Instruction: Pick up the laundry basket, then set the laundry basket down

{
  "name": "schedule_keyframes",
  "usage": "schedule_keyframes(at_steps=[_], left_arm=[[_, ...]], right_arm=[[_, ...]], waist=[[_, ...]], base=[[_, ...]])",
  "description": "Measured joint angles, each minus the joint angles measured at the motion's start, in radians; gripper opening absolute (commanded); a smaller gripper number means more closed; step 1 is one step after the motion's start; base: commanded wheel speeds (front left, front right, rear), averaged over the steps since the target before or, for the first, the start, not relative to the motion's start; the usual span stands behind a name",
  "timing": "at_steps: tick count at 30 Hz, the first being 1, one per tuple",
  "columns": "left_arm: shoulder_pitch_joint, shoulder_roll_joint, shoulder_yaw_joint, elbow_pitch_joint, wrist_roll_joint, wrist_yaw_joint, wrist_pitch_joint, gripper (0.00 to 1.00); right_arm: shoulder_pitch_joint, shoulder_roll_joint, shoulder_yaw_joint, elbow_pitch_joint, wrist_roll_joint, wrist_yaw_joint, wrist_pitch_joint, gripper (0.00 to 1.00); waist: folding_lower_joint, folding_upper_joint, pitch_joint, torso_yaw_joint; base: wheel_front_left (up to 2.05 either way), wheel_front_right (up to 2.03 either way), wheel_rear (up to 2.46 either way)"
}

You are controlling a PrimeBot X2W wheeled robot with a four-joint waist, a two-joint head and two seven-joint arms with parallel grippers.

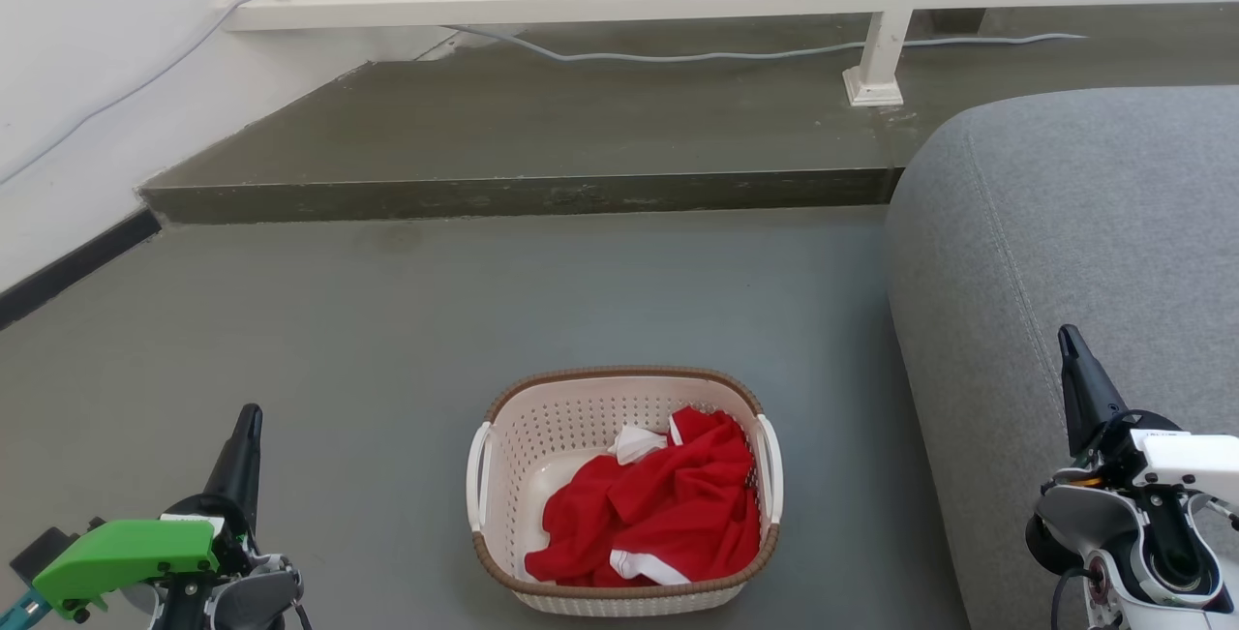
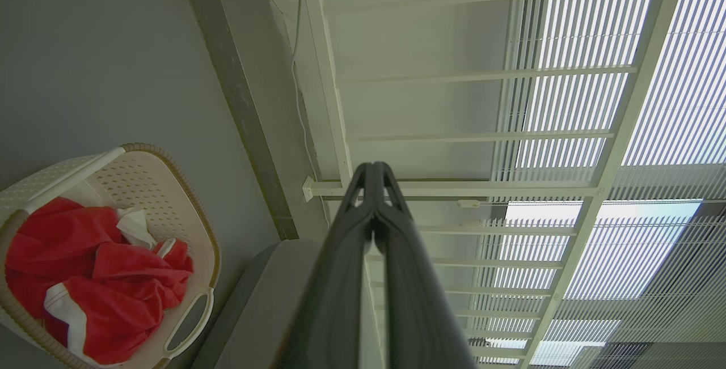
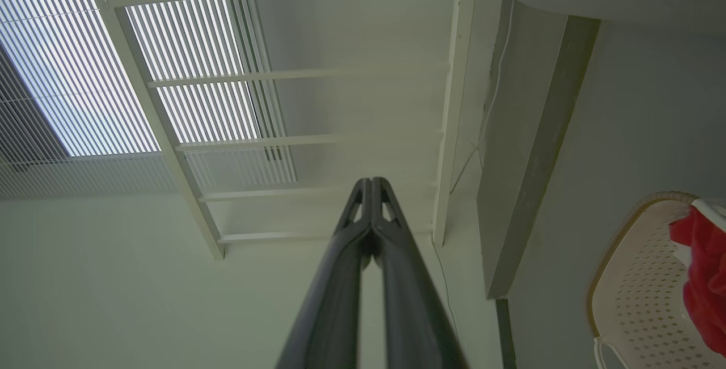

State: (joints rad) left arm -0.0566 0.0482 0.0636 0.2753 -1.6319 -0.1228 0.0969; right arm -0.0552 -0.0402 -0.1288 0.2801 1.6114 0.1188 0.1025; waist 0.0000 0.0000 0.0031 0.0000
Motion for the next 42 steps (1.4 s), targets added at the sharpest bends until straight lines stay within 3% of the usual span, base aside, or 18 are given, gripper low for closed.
schedule_keyframes(at_steps=[40, 41, 42], left_arm=[[0.012, -0.006, -0.002, 0.021, 0.002, 0.001, 0.0, 0.0], [0.021, -0.011, -0.003, 0.035, 0.002, 0.001, 0.0, 1.0], [0.03, -0.016, -0.004, 0.046, 0.002, 0.001, 0.0, 0.0]], right_arm=[[0.014, 0.009, 0.002, 0.021, 0.0, -0.005, 0.004, 0.0], [0.026, 0.014, 0.002, 0.032, 0.0, -0.006, 0.004, 1.0], [0.037, 0.02, 0.003, 0.044, 0.0, -0.006, 0.004, 0.0]], waist=[[0.0001, 0.0, 0.0, 0.0], [0.0001, 0.0, 0.0, 0.0], [0.0001, 0.0, 0.0, 0.0]], base=[[0.0, 0.0, 0.0], [0.0, 0.0, 0.0], [0.0, 0.0, 0.0]])
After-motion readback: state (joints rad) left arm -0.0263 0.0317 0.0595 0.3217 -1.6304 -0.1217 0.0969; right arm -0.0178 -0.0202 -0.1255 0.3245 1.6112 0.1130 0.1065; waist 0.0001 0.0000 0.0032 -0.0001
